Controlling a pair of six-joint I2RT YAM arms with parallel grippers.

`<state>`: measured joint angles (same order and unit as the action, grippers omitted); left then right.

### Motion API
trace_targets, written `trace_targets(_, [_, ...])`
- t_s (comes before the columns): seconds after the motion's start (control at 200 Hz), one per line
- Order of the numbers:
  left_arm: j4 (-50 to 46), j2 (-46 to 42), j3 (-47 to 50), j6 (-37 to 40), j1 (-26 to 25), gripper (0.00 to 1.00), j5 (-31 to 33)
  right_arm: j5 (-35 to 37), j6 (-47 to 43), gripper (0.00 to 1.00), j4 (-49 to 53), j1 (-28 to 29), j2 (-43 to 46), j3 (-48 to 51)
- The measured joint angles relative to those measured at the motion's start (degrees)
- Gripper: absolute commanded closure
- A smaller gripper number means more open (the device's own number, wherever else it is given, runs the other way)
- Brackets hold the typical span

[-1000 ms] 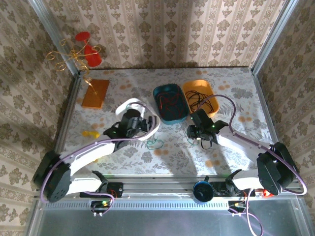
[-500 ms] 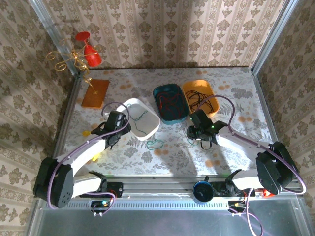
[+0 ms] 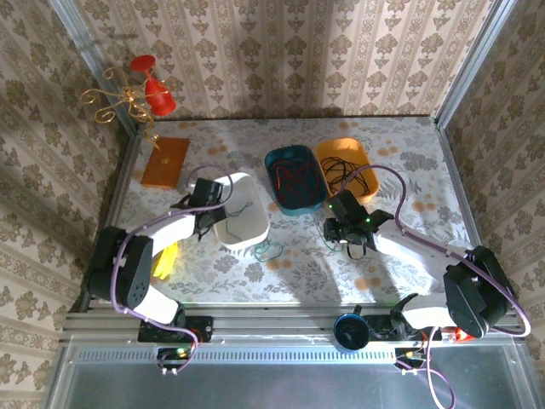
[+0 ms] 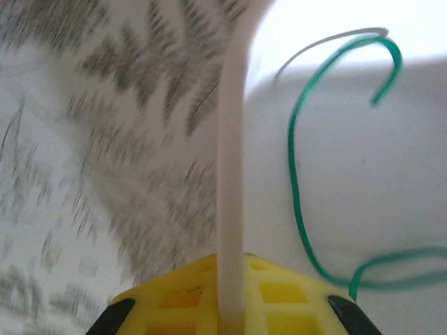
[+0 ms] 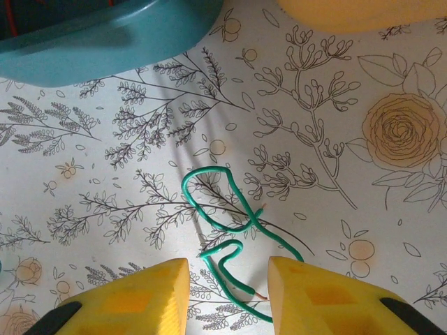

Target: Untangle the cables

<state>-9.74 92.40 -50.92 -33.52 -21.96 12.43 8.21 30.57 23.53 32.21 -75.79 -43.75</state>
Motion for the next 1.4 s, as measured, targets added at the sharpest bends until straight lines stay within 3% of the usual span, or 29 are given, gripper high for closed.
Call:
trace_targets(0.255, [-6.4,15.6,-20.9,9.5,1.8,1.0,-0.3,0.6,0.3,0.64,1.0,0.0,2.4,0.0])
trace_targets(0.46, [-7.2,21.8,-28.3,12.3,1.7,1.0,-3.6,0.1,-0.5,0.63,0.9,1.2,3.8,0.0])
trace_targets(0.545, [-6.5,22.0,-28.8,13.2,1.5,0.7,-5.9,-2.0,-2.6,0.63,0.4,3.5,3.6,-0.2])
trace_targets(0.595, [-6.3,21.9,-28.9,13.4,1.2,0.46,-7.3,-3.5,-4.1,0.63,0.4,5.2,2.9,-0.9])
trace_targets(0.665, [-5.8,21.5,-28.6,13.6,0.9,0.3,-9.0,-6.1,-6.9,0.62,0.2,8.2,0.1,-3.4])
trace_targets(0.76, [-4.3,17.6,-25.4,13.0,0.4,0.2,-9.6,-9.3,-10.7,0.61,0.0,12.1,-5.6,-8.1])
trace_targets(0.955, [-4.3,-1.9,-15.9,13.1,1.1,0.18,-6.6,-14.4,-17.2,0.53,0.2,16.5,-17.3,-16.1])
trace_targets(1.155, [-5.3,-19.5,-5.1,12.2,1.4,0.19,-6.7,-15.9,-21.0,0.39,1.1,17.2,-24.6,-20.5])
trace_targets(1.215, [-6.0,-22.2,-0.9,11.1,1.4,0.19,-6.9,-16.0,-21.9,0.32,1.6,17.1,-26.4,-21.7])
trace_targets(1.395, [-9.3,-23.5,5.6,8.2,1.4,0.2,-6.9,-16.0,-24.7,0.32,2.5,17.1,-30.8,-23.8])
